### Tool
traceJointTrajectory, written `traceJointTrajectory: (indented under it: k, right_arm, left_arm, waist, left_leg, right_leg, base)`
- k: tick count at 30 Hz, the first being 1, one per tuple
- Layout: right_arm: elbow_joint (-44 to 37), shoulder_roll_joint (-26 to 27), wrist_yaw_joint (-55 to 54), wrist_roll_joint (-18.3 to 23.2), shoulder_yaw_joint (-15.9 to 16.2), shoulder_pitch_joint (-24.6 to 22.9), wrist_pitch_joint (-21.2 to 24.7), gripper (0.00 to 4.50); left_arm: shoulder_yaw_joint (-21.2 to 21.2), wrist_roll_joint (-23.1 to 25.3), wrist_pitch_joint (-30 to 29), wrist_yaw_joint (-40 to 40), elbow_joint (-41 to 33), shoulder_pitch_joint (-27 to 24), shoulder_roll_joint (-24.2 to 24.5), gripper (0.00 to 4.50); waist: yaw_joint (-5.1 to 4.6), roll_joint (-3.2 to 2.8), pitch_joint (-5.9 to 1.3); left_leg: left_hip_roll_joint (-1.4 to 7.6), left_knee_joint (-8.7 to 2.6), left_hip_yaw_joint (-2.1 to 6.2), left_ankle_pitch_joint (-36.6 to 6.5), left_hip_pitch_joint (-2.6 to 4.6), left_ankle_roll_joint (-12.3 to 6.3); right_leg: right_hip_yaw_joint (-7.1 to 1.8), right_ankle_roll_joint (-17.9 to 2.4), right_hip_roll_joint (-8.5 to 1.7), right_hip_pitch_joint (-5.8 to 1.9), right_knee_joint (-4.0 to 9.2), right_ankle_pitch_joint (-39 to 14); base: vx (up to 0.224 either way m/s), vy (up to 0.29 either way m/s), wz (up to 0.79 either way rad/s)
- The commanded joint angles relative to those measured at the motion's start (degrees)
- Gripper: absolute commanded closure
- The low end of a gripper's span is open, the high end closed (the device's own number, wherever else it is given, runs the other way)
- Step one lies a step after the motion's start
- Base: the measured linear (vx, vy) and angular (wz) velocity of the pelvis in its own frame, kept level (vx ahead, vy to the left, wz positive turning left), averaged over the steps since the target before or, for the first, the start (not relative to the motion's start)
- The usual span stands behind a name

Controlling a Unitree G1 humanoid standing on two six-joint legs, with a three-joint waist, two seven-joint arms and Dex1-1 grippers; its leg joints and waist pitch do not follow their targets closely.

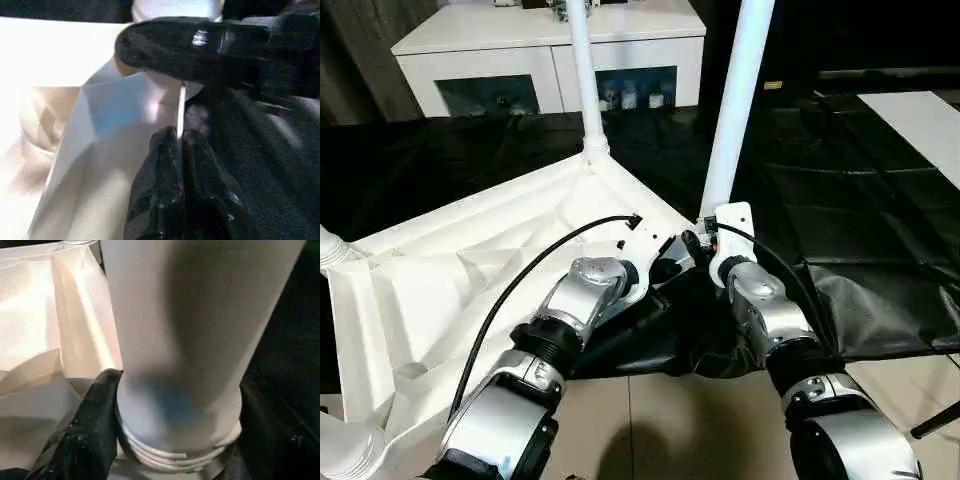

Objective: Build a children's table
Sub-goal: Rotate leg to tighten

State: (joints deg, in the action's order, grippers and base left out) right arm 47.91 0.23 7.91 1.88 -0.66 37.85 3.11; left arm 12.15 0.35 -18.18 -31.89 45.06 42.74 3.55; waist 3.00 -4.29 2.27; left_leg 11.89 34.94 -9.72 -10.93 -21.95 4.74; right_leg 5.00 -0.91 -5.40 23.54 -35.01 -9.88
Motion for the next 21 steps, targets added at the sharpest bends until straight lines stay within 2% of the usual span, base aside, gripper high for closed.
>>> traceJointTrajectory:
  k: [1,2,3,4,5,7,9,10,11,12,15,16,19,21]
  right_arm:
    - [-2.1,2.4,4.5,0.2,3.7,-0.5,0.2,1.0]
    - [-3.5,1.1,5.3,-0.2,4.1,-0.8,0.9,0.79]
    - [-4.8,-0.3,6.3,-0.6,4.6,-1.1,1.7,0.79]
    - [-5.8,-1.4,7.7,-0.6,4.9,-1.5,2.3,0.67]
    - [-7.0,-2.5,9.5,-0.1,4.9,-2.0,3.3,0.6]
    - [-7.7,-3.2,11.0,0.3,4.9,-2.3,3.9,0.53]
    - [-12.0,-7.9,20.6,-0.1,8.1,-4.9,4.9,0.53]
    - [-13.9,-9.6,24.3,0.1,9.0,-5.9,5.1,0.53]
    - [-14.9,-10.5,26.5,0.2,9.4,-6.4,5.3,0.53]
    - [-18.2,-13.2,32.9,2.5,9.9,-7.8,6.4,0.53]
    - [-21.3,-16.4,38.7,4.0,11.3,-9.1,7.0,0.53]
    - [-22.4,-18.2,41.8,4.1,12.4,-9.7,6.5,0.53]
    - [-23.9,-21.2,46.5,3.9,13.8,-10.5,5.9,0.53]
    - [-24.3,-22.7,49.0,4.1,13.8,-10.4,5.7,0.53]
  left_arm:
    - [-1.5,0.0,1.5,1.9,-2.5,-1.1,1.5,4.5]
    - [0.3,0.4,1.7,-1.6,-5.2,-2.9,3.2,4.5]
    - [1.4,0.4,1.2,-4.1,-7.7,-4.5,4.4,4.5]
    - [1.9,0.3,1.0,-5.9,-9.4,-5.7,5.3,4.5]
    - [2.3,0.2,1.0,-7.6,-11.1,-6.8,6.3,4.5]
    - [2.4,0.1,1.2,-8.9,-12.1,-7.5,6.9,4.5]
    - [2.5,-1.7,0.5,-14.8,-16.5,-10.0,10.0,4.5]
    - [2.7,-2.6,0.6,-16.8,-17.7,-10.6,11.0,4.5]
    - [2.9,-3.2,0.7,-18.0,-18.3,-10.9,11.6,4.5]
    - [3.7,-4.9,2.0,-22.8,-20.1,-11.8,13.5,4.5]
    - [4.1,-6.4,1.3,-26.7,-23.3,-12.9,15.4,4.5]
    - [4.0,-7.5,0.6,-28.9,-24.7,-13.2,16.3,4.5]
    - [4.1,-8.2,0.1,-32.3,-26.0,-13.5,17.8,4.5]
    - [3.9,-8.2,-0.1,-33.7,-26.3,-13.4,18.5,4.5]
  waist:
    - [0.01,1.24,-3.85]
    - [-0.44,1.16,-4.1]
    - [-0.59,1.09,-4.23]
    - [-0.66,1.25,-4.3]
    - [-0.53,1.35,-4.32]
    - [-0.25,1.31,-4.35]
    - [0.45,1.36,-4.22]
    - [0.62,0.95,-4.06]
    - [0.74,1.22,-4.2]
    - [0.82,1.4,-4.1]
    - [1.0,1.27,-3.87]
    - [1.07,0.96,-3.91]
    - [1.34,1.13,-3.7]
    - [1.51,1.18,-3.74]
  left_leg:
    - [0.34,-4.34,0.35,-7.5,-0.56,-5.33]
    - [0.27,-4.22,0.59,-5.9,-0.87,-5.25]
    - [0.41,-4.11,0.67,-5.1,-0.79,-5.44]
    - [0.54,-3.78,0.34,-4.3,-0.07,-6.35]
    - [0.51,-3.63,0.09,-3.7,0.07,-7.35]
    - [0.48,-3.51,-0.04,-2.9,0.04,-8.05]
    - [0.69,-3.56,-0.05,-3.1,0.13,-8.66]
    - [0.85,-3.62,-0.13,-3.4,0.28,-8.37]
    - [0.78,-3.54,-0.18,-3.8,0.35,-7.98]
    - [0.83,-3.63,-0.25,-4.2,0.41,-8.0]
    - [1.02,-3.85,-0.17,-6.4,0.48,-7.28]
    - [1.12,-3.84,-0.24,-7.3,0.75,-6.85]
    - [1.12,-3.93,-0.4,-9.1,0.89,-5.87]
    - [1.1,-3.92,-0.37,-8.6,0.82,-5.59]
  right_leg:
    - [-1.81,-11.0,-2.74,-4.23,3.78,-9.3]
    - [-1.59,-10.8,-2.8,-4.61,3.53,-8.0]
    - [-1.6,-11.2,-2.9,-4.63,3.34,-6.4]
    - [-1.8,-12.4,-2.72,-3.9,3.38,-4.1]
    - [-1.93,-13.7,-2.68,-3.81,3.22,-2.3]
    - [-2.03,-14.2,-2.77,-3.85,3.08,-1.6]
    - [-1.95,-13.9,-2.77,-3.87,3.09,-3.0]
    - [-2.09,-13.6,-2.69,-3.5,3.11,-3.6]
    - [-2.07,-13.6,-2.57,-3.68,3.07,-3.4]
    - [-2.14,-13.8,-2.56,-3.5,3.12,-3.4]
    - [-2.15,-13.8,-2.51,-3.47,3.18,-5.2]
    - [-2.22,-14.0,-2.53,-3.21,3.24,-5.7]
    - [-2.4,-13.6,-2.49,-3.09,3.53,-8.1]
    - [-2.46,-13.6,-2.49,-3.12,3.48,-7.8]
  base:
    - [0.0,0.0,0.0]
    - [0.014,-0.005,-0.19]
    - [0.014,-0.005,-0.19]
    - [0.0,0.0,0.0]
    - [0.0,0.0,0.0]
    - [0.0,0.0,0.0]
    - [0.0,0.0,0.0]
    - [0.0,0.0,0.0]
    - [0.0,0.0,0.0]
    - [0.0,0.0,0.0]
    - [0.0,0.0,0.0]
    - [0.0,0.0,0.0]
    - [0.0,0.0,0.0]
    - [0.0,0.0,0.0]
